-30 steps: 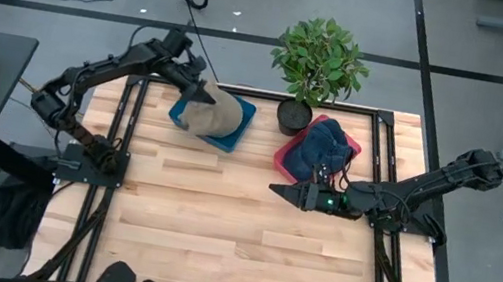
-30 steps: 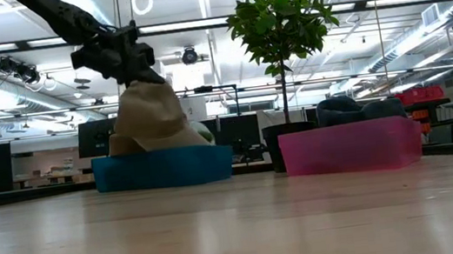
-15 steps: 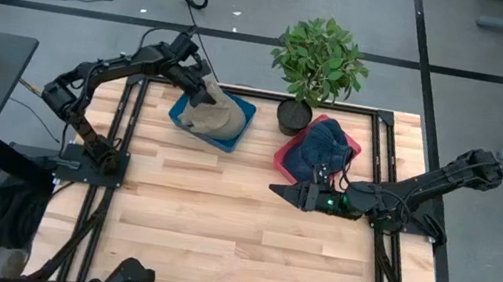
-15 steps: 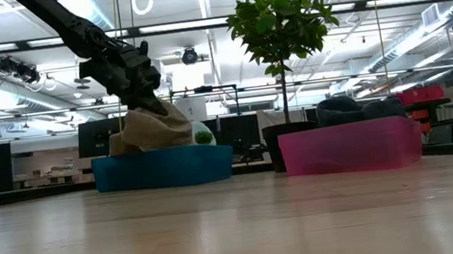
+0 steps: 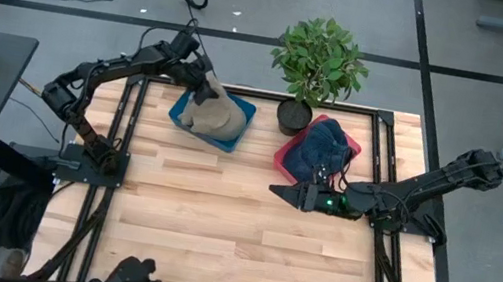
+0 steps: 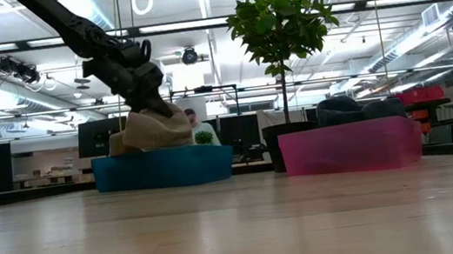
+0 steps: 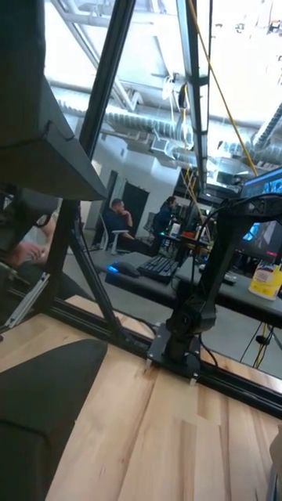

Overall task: Pick & Place hat
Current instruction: Put the brown cap into the blue bin, then return to Home Position

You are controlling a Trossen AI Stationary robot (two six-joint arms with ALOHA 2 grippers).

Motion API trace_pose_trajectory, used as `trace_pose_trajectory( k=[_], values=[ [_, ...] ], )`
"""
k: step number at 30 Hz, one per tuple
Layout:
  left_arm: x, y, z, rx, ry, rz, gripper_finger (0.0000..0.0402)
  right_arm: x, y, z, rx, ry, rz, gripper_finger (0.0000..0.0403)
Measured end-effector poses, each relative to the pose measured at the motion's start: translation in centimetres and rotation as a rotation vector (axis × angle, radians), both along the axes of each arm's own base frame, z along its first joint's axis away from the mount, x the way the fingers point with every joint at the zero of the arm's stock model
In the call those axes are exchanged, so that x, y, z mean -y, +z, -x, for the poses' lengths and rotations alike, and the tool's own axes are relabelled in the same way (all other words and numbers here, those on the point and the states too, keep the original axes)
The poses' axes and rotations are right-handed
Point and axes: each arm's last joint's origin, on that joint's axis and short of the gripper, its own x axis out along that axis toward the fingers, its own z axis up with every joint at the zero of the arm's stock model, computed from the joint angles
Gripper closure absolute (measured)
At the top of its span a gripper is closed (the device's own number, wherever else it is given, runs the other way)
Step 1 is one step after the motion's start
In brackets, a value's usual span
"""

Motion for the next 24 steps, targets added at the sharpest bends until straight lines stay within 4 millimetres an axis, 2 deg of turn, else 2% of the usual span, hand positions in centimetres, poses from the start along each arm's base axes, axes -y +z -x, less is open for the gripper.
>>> trace_pose_trajectory(
  k=[8,13,18,24],
  values=[
    [-0.4,0.8,-0.2,0.043,0.021,-0.078,0.0161,0.0,0.0,0.0,-0.003,0.000,0.002,0.0097],
    [-0.7,1.6,-0.2,0.024,0.078,-0.144,0.0100,0.0,0.0,0.0,-0.004,0.000,0.002,0.0097],
    [-1.3,2.5,-0.1,-0.056,0.208,-0.226,0.0069,0.0,-0.1,0.0,-0.008,0.000,0.003,0.0097],
    [-1.7,4.6,0.0,-0.065,0.305,-0.241,0.0066,0.0,-0.1,0.0,-0.008,0.000,0.004,0.0097]
  ],
)
